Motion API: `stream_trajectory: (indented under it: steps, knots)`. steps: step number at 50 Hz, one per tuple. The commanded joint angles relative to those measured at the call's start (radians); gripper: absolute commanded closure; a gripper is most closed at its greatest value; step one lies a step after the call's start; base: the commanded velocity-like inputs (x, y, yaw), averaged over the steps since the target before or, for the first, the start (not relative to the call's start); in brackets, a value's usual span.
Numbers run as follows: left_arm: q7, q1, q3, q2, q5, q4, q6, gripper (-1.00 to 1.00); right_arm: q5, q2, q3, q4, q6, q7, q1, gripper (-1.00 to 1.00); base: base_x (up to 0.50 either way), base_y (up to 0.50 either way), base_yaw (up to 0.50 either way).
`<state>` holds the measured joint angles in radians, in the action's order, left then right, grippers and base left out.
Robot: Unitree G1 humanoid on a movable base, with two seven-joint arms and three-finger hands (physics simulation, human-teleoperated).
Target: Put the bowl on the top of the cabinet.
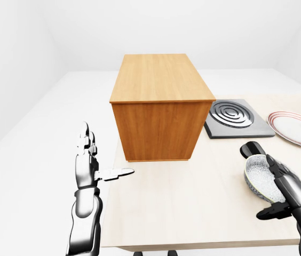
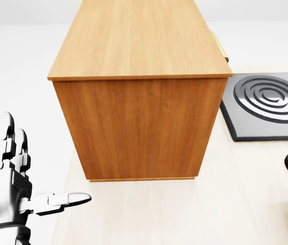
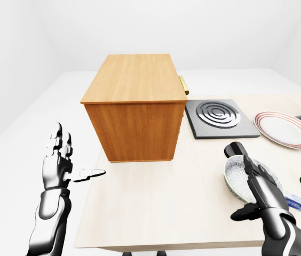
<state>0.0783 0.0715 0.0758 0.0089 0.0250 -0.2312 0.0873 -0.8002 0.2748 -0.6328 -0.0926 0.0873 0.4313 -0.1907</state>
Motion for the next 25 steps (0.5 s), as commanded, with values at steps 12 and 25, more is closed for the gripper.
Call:
stream_trajectory:
  steps: [12, 25]
  knots:
    - [0.001, -0.004, 0.001, 0.000, 0.000, 0.009, 0.000, -1.00, -0.028, -0.015, 0.033, 0.025, 0.000, -0.021, -0.015, -1.00, 0.00, 0.00, 0.00]
    - [0.003, -0.008, 0.004, 0.002, -0.004, 0.011, 0.000, -1.00, -0.053, -0.005, 0.057, 0.098, 0.000, -0.059, -0.022, -1.00, 0.00, 0.00, 0.00]
